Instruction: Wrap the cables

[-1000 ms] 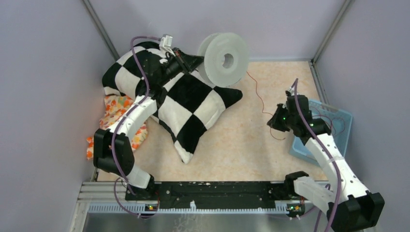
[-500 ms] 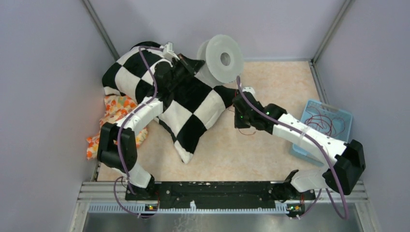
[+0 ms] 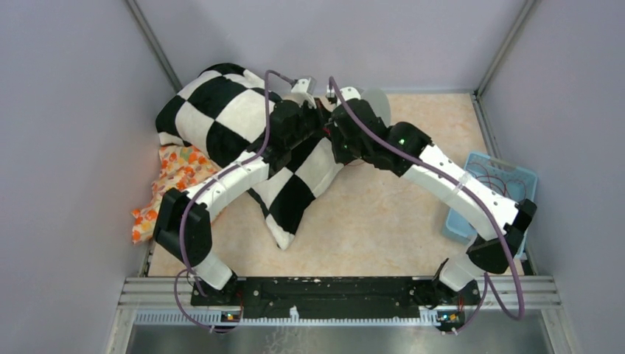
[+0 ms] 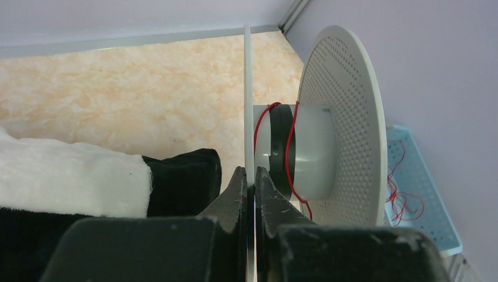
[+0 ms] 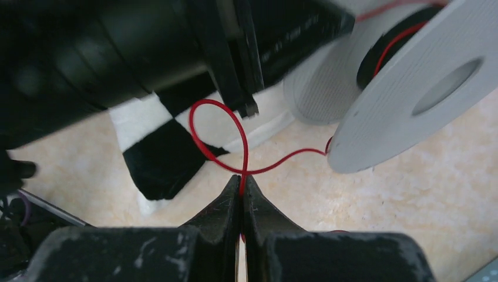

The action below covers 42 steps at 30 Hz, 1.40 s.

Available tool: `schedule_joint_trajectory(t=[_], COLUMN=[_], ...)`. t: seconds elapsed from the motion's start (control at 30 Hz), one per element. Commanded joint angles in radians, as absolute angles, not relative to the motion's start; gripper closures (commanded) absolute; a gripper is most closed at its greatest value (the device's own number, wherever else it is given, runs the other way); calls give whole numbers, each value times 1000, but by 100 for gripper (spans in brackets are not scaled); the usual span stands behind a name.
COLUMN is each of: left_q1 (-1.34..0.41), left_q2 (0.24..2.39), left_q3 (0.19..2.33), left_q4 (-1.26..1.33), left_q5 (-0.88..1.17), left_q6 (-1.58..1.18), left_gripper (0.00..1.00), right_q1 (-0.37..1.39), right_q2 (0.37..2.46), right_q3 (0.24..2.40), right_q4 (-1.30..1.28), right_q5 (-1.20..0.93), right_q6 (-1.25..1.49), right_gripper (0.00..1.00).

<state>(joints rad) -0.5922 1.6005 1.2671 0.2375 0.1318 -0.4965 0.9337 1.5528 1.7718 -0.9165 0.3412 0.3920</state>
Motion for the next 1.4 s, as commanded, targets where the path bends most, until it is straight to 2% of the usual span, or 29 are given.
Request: schedule_joint_trajectory(t=[0.0, 0.27, 0.43, 0.67, 0.93, 1.13, 1.27, 1.37], left_q1=[-609, -609, -609, -602, -555, -467, -441, -435], left_q2=[1605, 1598, 1559, 1500, 1497, 1464, 1455, 1462], left_q3=[1329, 1274, 1243, 1245, 1308, 1284, 1268, 1257], left_q4=[291, 251, 222, 175, 102, 154, 229, 310], left_q5=[190, 443, 547, 620, 837, 810, 814, 823], left_q6=[-406, -283, -220, -153, -112, -197, -286, -383], left_gripper=[100, 100, 100, 100, 100, 100, 100, 100], right_q1=[926, 724, 648, 564, 473, 417, 409, 410], right_q2=[1569, 1557, 1559, 1481, 1381, 1305, 1261, 1241], right_q3=[1938, 2013, 1990, 1807, 1596, 1474, 1404, 1340], right_q4=[-979, -1008, -1043, -1008, -951, -930, -901, -831], right_q5=[373, 245, 253, 285, 242, 199, 121, -53], right_q6=[272, 195, 146, 151, 176, 178, 200, 256], right_gripper=[100, 100, 100, 100, 100, 100, 100, 100])
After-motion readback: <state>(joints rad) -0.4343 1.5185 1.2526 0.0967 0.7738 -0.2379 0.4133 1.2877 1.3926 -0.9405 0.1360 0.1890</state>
